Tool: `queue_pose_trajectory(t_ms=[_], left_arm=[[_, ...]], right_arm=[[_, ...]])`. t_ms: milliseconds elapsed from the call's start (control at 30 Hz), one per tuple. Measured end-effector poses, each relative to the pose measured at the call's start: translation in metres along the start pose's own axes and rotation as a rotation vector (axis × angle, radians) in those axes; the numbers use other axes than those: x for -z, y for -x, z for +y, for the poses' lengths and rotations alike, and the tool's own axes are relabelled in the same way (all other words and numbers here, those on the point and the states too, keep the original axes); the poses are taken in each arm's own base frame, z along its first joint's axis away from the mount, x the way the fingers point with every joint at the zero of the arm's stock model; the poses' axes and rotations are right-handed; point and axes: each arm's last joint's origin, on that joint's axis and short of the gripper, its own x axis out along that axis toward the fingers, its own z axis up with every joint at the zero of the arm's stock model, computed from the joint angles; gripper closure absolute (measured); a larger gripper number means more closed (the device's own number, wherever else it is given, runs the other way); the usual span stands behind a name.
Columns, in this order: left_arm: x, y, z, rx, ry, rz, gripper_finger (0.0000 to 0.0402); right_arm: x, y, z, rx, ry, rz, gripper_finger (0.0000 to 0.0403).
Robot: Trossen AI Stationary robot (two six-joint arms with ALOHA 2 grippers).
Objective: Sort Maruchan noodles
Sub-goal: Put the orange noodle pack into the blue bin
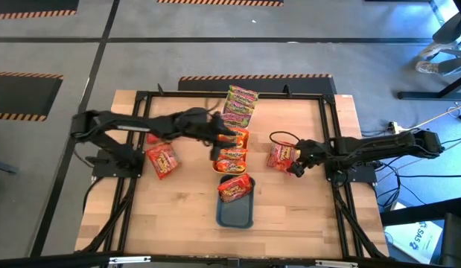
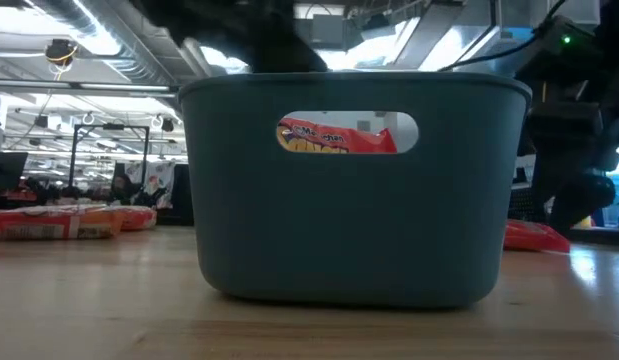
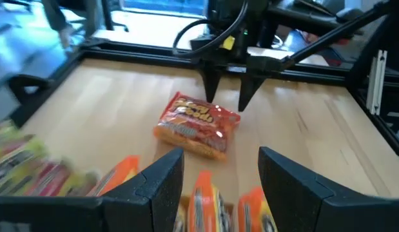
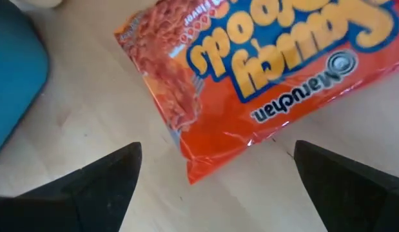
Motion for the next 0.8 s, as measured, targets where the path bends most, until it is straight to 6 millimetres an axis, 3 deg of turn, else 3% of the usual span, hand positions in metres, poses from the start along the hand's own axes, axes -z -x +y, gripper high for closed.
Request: queue_pose_trajectory(t_ms=[400, 600, 800], left_arm=[[-0.008, -0.105, 0.002, 0.051, -0.021, 0.071, 0.0209], [0.008, -0.153, 0.01, 0.046, -0.007, 0.121, 0.0209], [0.025, -0.188, 0.015, 0.04, 0.002, 0.149, 0.0209]], right_arm=[[0.003, 0.001, -0.006, -0.006, -0.009, -0.062, 0.001], [0.002, 0.005, -0.006, 0.003, -0.005, -0.11, 0.001], [0.002, 0.005, -0.006, 0.009, -0.043, -0.124, 0.001]])
